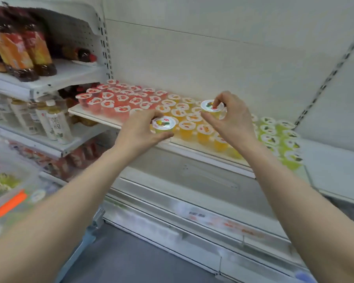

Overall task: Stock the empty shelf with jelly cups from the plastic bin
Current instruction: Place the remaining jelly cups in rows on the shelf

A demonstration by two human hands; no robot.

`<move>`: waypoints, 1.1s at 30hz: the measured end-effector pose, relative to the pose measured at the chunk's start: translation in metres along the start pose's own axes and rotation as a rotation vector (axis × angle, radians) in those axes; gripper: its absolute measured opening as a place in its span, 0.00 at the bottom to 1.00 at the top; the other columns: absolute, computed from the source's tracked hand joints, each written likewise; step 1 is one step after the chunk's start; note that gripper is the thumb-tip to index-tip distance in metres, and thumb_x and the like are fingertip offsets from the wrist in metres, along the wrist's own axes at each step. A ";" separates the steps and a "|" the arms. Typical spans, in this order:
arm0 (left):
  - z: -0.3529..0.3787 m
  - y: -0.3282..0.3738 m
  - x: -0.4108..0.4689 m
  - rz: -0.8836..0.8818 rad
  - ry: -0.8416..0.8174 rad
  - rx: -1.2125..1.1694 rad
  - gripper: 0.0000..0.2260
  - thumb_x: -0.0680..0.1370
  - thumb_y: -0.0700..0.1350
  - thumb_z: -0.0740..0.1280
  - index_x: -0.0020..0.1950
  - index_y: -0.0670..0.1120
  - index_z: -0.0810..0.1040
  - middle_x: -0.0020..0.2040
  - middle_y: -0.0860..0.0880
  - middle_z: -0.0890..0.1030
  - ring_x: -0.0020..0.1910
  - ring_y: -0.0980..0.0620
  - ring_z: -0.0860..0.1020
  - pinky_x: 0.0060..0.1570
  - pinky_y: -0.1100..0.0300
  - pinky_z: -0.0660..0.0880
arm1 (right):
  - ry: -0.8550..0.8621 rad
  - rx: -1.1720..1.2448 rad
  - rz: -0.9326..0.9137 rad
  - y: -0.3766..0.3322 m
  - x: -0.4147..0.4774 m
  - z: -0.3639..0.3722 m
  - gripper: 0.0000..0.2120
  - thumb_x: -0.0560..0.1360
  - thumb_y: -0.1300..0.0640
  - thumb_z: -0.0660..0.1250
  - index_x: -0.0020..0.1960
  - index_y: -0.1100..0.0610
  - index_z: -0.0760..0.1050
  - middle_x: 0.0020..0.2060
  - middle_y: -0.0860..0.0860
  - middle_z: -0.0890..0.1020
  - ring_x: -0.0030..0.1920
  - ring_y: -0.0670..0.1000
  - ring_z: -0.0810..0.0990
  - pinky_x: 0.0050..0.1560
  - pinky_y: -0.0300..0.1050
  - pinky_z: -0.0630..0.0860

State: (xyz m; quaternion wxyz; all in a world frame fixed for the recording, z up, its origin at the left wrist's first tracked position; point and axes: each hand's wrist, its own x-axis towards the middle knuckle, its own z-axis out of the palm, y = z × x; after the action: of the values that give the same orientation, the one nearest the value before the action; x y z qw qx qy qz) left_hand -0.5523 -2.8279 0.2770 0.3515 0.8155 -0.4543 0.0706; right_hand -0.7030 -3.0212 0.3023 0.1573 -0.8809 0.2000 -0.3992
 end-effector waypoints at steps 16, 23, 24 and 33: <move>0.163 0.198 0.069 0.129 -0.073 -0.097 0.27 0.70 0.60 0.73 0.65 0.50 0.76 0.59 0.52 0.79 0.57 0.52 0.77 0.56 0.57 0.71 | 0.072 -0.109 0.264 0.220 -0.030 -0.167 0.15 0.70 0.47 0.73 0.48 0.51 0.71 0.46 0.47 0.78 0.45 0.49 0.75 0.46 0.44 0.69; 0.209 0.237 0.090 0.122 -0.095 -0.088 0.27 0.70 0.61 0.72 0.65 0.50 0.76 0.59 0.52 0.78 0.57 0.52 0.76 0.54 0.59 0.71 | -0.094 -0.225 0.416 0.313 -0.039 -0.176 0.12 0.71 0.52 0.71 0.51 0.53 0.72 0.50 0.50 0.78 0.50 0.54 0.77 0.46 0.43 0.64; 0.214 0.240 0.092 0.123 -0.096 -0.087 0.27 0.71 0.60 0.72 0.65 0.50 0.76 0.59 0.51 0.78 0.57 0.52 0.76 0.53 0.59 0.71 | -0.123 -0.225 0.437 0.322 -0.040 -0.173 0.12 0.71 0.52 0.71 0.52 0.53 0.73 0.50 0.51 0.78 0.51 0.54 0.77 0.46 0.43 0.64; 0.239 0.261 0.114 0.103 -0.134 -0.088 0.27 0.71 0.60 0.72 0.66 0.51 0.74 0.60 0.53 0.77 0.57 0.53 0.76 0.55 0.58 0.72 | -0.176 -0.180 0.450 0.373 -0.026 -0.151 0.13 0.72 0.51 0.73 0.52 0.53 0.73 0.51 0.53 0.79 0.51 0.56 0.77 0.47 0.45 0.69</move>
State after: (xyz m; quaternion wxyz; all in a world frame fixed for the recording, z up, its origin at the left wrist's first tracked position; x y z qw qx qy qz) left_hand -0.7414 -3.1477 0.2823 0.3516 0.7779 -0.5206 0.0138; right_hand -0.9187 -3.3517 0.2181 0.1798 -0.8560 0.4113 -0.2564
